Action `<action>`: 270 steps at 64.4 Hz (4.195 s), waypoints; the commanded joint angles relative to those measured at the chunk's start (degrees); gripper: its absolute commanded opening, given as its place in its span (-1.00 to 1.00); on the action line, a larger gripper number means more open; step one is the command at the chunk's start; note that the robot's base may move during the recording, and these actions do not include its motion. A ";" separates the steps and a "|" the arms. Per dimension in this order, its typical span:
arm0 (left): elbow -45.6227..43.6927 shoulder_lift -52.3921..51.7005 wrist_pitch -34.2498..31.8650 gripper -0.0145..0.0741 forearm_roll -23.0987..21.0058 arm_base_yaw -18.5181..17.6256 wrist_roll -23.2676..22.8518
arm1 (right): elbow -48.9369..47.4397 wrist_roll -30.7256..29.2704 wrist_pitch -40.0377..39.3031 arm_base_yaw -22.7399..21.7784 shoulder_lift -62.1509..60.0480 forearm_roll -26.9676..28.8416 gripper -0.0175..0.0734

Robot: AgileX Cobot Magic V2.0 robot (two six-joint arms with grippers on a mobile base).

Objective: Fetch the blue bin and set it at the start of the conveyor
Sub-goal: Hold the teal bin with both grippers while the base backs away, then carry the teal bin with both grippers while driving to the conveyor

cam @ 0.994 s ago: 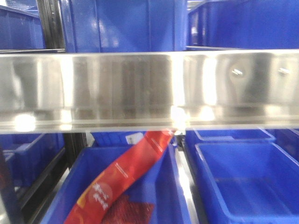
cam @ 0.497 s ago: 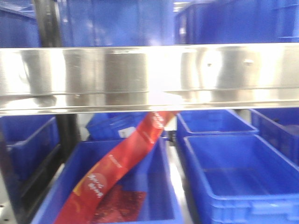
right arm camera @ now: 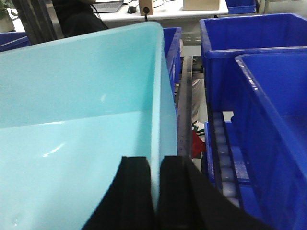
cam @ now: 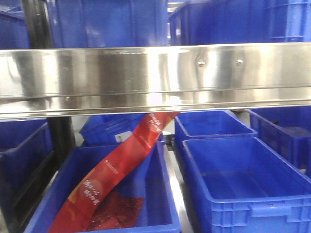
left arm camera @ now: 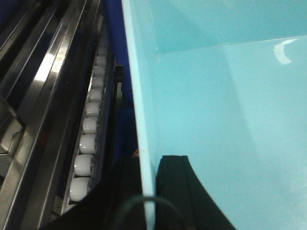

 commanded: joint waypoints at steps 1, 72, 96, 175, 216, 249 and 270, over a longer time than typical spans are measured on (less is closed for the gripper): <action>-0.09 0.04 -2.71 -0.92 0.33 -0.28 0.36 | -0.42 -0.57 -6.98 0.63 -0.96 0.37 -0.95; -0.09 0.04 -2.71 -0.92 0.69 -0.28 0.36 | -0.42 -0.57 -6.98 0.63 -0.96 0.37 -0.95; -0.09 0.04 -2.71 -0.92 0.69 -0.28 0.36 | -0.42 -0.57 -6.98 0.63 -0.96 0.37 -0.95; -0.09 0.04 -2.71 -0.92 0.69 -0.28 0.36 | -0.42 -0.57 -6.98 0.63 -0.96 0.37 -0.95; -0.09 0.04 -2.71 -0.92 0.69 -0.28 0.36 | -0.42 -0.57 -6.98 0.63 -0.96 0.37 -0.95; -0.09 0.04 -2.71 -0.92 0.69 -0.28 0.36 | -0.42 -0.57 2.88 0.63 -0.96 0.37 -0.95; -0.09 0.04 -2.81 -0.92 0.68 -0.28 0.36 | -0.42 -0.57 19.29 0.63 -0.96 0.37 -0.95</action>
